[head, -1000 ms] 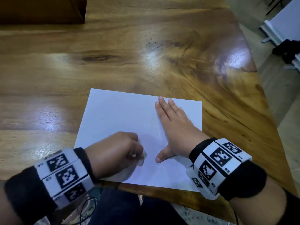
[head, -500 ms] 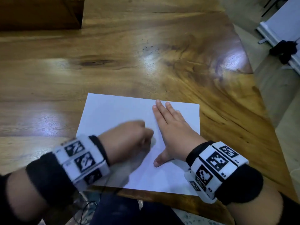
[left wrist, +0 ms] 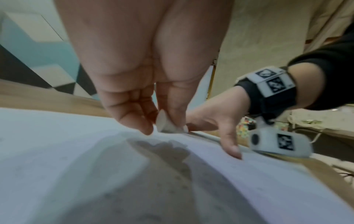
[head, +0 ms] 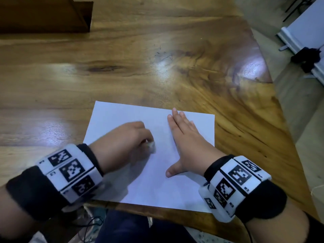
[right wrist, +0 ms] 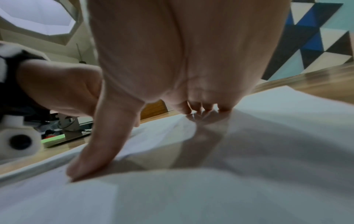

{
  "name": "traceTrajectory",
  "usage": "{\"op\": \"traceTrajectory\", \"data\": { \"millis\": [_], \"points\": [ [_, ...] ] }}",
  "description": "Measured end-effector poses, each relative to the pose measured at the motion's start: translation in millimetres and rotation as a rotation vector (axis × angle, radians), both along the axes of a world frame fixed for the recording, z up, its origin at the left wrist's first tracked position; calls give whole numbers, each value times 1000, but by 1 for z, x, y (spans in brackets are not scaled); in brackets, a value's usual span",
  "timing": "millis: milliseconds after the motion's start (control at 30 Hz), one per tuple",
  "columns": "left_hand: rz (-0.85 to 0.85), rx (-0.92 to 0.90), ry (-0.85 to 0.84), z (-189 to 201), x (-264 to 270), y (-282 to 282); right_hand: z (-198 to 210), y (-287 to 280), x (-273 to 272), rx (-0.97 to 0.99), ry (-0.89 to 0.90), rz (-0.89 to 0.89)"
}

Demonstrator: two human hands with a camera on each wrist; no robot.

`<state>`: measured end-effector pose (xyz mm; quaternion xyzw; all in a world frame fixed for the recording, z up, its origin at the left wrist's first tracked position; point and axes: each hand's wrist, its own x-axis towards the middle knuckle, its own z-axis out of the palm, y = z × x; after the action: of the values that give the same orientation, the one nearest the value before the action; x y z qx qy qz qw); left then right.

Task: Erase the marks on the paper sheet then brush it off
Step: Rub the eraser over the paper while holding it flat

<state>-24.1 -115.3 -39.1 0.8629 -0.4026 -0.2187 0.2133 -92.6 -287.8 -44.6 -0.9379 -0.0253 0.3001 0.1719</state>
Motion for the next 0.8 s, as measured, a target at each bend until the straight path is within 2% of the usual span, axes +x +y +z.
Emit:
{"op": "traceTrajectory", "data": {
  "millis": [167, 367, 400, 467, 567, 600, 700, 800],
  "points": [
    [27, 30, -171, -8, 0, 12, 3, -9, -4, -4, -5, -59],
    [407, -136, 420, -14, -2, 20, 0, -9, -6, -21, 36, -62],
    [437, -109, 437, -13, 0, 23, 0, -6, -6, -15, 33, -47],
    [395, -60, 354, -3, 0, 28, 1, -2, -6, -17, 22, -30],
    [207, 41, -56, 4, 8, 23, 2, 1, -6, -27, 19, -36],
    [178, 53, -110, 8, 11, 16, 2, 1, -6, -29, 20, -38],
    [281, 9, -95, 15, 23, -16, 3, 2, -5, -45, 15, -38],
    [344, 41, -118, 11, 35, -42, 3, 2, -4, -48, 18, -43]
  ]
}}
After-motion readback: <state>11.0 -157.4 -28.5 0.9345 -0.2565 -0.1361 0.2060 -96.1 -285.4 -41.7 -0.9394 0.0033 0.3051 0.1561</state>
